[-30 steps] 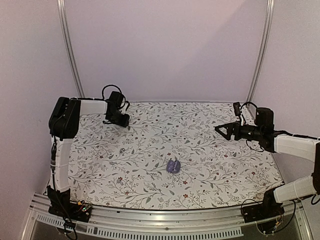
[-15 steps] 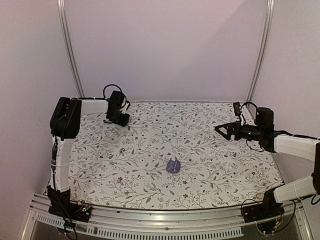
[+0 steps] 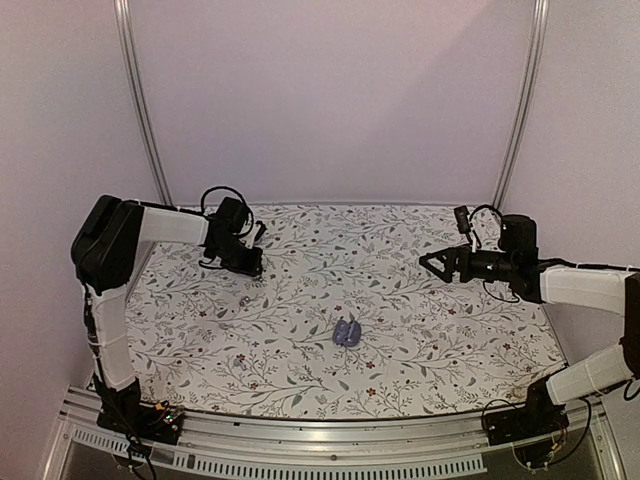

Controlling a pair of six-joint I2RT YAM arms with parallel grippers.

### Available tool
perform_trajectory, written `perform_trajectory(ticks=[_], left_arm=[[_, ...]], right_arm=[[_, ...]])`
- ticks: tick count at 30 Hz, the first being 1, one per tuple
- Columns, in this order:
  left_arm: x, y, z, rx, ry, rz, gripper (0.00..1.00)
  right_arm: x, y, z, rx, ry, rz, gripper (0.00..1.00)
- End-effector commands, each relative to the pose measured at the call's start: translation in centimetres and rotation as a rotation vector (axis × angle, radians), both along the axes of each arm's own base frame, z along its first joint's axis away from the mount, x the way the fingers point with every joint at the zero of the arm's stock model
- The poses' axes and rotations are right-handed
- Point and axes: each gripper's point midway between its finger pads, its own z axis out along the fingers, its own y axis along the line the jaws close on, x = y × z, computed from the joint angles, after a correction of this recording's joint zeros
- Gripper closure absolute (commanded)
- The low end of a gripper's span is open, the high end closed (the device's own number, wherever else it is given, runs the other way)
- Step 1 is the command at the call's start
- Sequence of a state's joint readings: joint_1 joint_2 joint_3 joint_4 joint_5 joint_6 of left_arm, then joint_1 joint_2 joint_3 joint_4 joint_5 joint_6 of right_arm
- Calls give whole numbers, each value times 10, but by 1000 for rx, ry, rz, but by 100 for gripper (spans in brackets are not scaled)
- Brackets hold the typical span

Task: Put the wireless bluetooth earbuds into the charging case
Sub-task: Move the right earbud to the center of the board.

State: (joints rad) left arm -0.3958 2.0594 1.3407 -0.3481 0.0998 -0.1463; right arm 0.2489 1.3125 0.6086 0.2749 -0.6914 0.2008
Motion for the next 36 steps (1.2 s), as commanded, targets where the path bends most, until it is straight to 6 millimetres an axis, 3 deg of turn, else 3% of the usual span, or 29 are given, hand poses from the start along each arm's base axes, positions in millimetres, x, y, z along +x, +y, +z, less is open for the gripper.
perform_trajectory(ticks=[1, 4, 8, 14, 20, 24, 36], left_arm=[[-12, -25, 24, -143, -37, 2, 84], [-31, -38, 27, -175, -20, -15, 84], [-47, -37, 28, -163, 12, -30, 84], [-34, -7, 40, -23, -61, -49, 79], [-11, 4, 25, 43, -20, -117, 75], [-13, 5, 1, 78, 60, -131, 77], [-38, 1, -10, 80, 99, -178, 78]], right_arm=[[3, 13, 12, 20, -22, 33, 1], [2, 19, 11, 18, -18, 48, 1], [-1, 26, 7, 15, -7, 68, 1], [-3, 33, 8, 17, -9, 92, 1], [-5, 37, 8, 21, -5, 108, 1], [-6, 36, 10, 13, -12, 104, 1], [-5, 36, 13, 7, -25, 106, 1]])
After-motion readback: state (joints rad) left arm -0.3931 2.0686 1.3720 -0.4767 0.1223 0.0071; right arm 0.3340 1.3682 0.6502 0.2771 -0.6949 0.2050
